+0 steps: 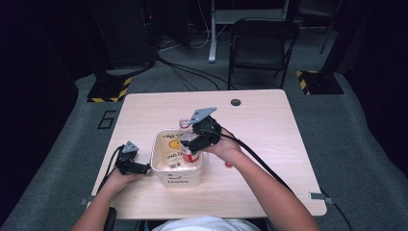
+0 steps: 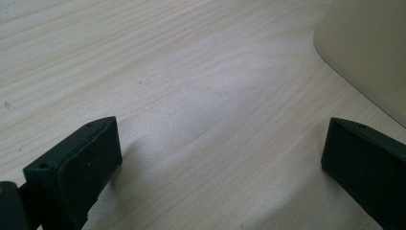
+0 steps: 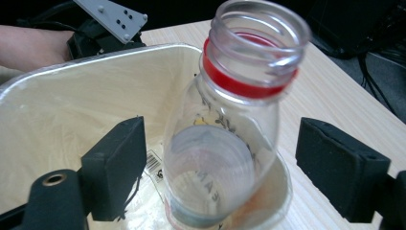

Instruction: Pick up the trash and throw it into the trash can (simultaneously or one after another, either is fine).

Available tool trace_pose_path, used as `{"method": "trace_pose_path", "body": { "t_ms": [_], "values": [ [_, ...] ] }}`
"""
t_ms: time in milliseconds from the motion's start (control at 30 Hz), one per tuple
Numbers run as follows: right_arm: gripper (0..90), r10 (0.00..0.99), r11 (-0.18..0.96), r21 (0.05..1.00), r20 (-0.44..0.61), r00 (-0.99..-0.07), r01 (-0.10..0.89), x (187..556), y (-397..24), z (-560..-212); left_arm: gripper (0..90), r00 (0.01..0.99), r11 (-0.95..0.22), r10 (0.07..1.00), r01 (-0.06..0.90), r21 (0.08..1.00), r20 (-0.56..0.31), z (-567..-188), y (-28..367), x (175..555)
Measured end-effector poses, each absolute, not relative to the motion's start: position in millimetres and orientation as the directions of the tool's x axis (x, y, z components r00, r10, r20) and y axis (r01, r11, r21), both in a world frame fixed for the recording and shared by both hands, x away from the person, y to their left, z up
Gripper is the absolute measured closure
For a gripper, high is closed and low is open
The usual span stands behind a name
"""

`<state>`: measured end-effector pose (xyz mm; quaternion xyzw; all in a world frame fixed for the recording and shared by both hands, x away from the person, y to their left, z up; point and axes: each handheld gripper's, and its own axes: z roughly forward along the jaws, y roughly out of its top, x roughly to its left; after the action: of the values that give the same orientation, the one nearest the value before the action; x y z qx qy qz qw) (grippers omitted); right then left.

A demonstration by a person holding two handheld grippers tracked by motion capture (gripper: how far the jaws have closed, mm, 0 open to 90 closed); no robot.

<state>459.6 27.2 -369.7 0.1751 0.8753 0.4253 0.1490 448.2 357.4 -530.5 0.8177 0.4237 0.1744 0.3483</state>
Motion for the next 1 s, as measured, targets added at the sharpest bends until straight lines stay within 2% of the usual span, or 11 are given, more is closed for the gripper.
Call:
{"method": "trace_pose_path", "body": {
  "t_ms": [233,500,1000],
  "values": [
    [20.5,0.450,0.559,0.807,-0.103,-0.887,0.190,453,6,-365,0.0,0.580,-0.398,0.814,0.572,0.717,-0.010,-531,357,448],
    [29.8,0.512,0.481,0.844,-0.052,-0.857,0.237,446,-39,-360,0.0,0.578,-0.396,0.816,0.572,0.718,-0.010,-531,357,448],
    [41.8,0.585,0.495,0.813,-0.050,-0.809,0.307,445,-84,-404,0.0,0.577,-0.396,0.816,0.572,0.718,-0.010,-531,357,448]
  ]
}}
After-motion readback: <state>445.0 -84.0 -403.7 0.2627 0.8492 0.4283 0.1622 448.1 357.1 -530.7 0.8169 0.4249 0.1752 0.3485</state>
